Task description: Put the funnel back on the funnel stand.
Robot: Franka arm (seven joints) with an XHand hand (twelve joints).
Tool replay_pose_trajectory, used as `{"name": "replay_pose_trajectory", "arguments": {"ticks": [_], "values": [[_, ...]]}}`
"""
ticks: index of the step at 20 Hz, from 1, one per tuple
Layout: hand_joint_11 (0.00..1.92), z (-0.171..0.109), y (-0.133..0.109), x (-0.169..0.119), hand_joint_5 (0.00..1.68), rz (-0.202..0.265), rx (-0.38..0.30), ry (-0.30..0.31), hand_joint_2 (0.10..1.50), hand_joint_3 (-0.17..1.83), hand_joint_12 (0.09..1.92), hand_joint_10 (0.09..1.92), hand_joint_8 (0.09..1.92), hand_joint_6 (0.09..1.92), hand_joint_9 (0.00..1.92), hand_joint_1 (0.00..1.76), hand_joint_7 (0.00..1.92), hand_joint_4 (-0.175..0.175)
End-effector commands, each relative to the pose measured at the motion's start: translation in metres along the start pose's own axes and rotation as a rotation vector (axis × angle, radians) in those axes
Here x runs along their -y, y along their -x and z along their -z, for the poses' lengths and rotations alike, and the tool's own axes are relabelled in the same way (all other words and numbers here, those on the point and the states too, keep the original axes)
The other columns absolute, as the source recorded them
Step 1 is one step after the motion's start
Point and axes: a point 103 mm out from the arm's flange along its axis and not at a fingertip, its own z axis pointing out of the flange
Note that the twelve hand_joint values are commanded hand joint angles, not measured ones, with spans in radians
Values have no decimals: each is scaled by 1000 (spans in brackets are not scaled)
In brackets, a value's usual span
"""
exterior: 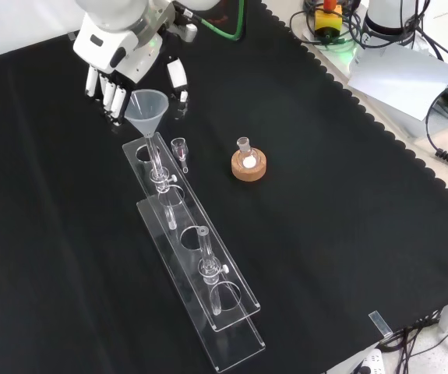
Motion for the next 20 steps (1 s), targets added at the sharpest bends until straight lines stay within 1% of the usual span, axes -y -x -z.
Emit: {"name": "replay_pose_trajectory", "arguments": {"ticks": [1, 7, 16, 18, 20], "values": [[633, -6, -2, -6, 826, 3, 7, -24, 656, 635, 1264, 350, 589, 861, 1119, 732, 830, 28], [630, -17, -2, -11, 827, -3, 14, -49, 656, 634, 1264, 349, 589, 860, 1116, 732, 826, 28], [620, -23, -6, -19, 802, -15, 21, -45, 655, 632, 1262, 342, 581, 851, 1092, 731, 790, 22], [607, -23, -7, -19, 743, -14, 16, -42, 658, 625, 1267, 354, 608, 867, 1058, 729, 740, 9], [586, -24, -8, -20, 630, -14, 18, -43, 660, 617, 1276, 387, 652, 847, 983, 725, 655, -11]]}}
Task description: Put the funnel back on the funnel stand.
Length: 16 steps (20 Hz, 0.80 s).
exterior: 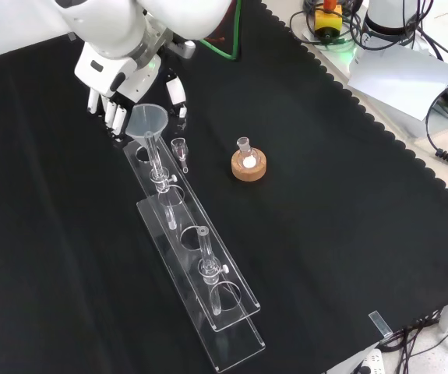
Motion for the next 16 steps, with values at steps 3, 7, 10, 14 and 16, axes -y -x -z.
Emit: {"name": "replay_pose_trajectory", "arguments": {"ticks": [3, 7, 10, 14, 16], "values": [[537, -2, -6, -4, 470, -8, 0, -9, 656, 613, 1298, 453, 694, 699, 842, 714, 517, -32], [405, -2, -14, -4, 366, -13, -4, -15, 641, 599, 1358, 573, 687, 335, 557, 677, 267, -45], [345, -1, -17, -1, 367, -15, -9, -25, 638, 579, 1391, 626, 674, 191, 427, 663, 174, -45], [259, 3, -19, 11, 352, -25, -12, -15, 630, 546, 1434, 663, 657, 102, 322, 643, 79, -43], [247, 7, -18, 21, 350, -34, -14, 3, 627, 539, 1439, 669, 656, 89, 308, 637, 68, -43]]}}
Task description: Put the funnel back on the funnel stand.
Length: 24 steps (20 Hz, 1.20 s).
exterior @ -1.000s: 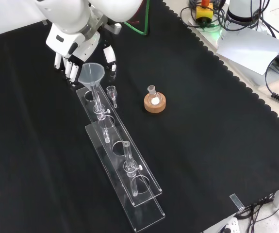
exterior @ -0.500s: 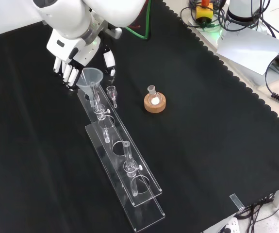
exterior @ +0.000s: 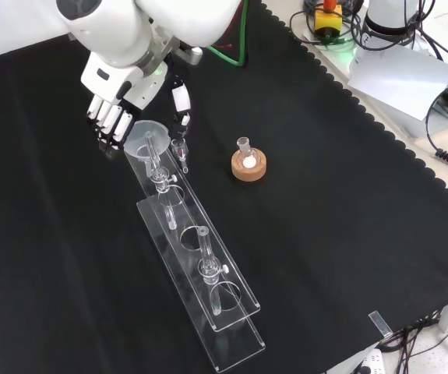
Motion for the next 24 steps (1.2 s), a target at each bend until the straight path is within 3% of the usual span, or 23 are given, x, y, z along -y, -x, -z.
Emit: {"name": "replay_pose_trajectory", "arguments": {"ticks": [1, 11, 24], "values": [[244, 9, -1, 25, 350, -24, -8, 36, 626, 536, 1440, 671, 655, 87, 304, 634, 66, -43], [253, 18, 7, 119, 375, -120, -47, 135, 633, 511, 1452, 698, 677, 87, 318, 619, 110, -44], [287, -16, -10, 232, 412, -221, -134, 204, 642, 504, 1441, 697, 685, 87, 375, 619, 172, -45]]}}
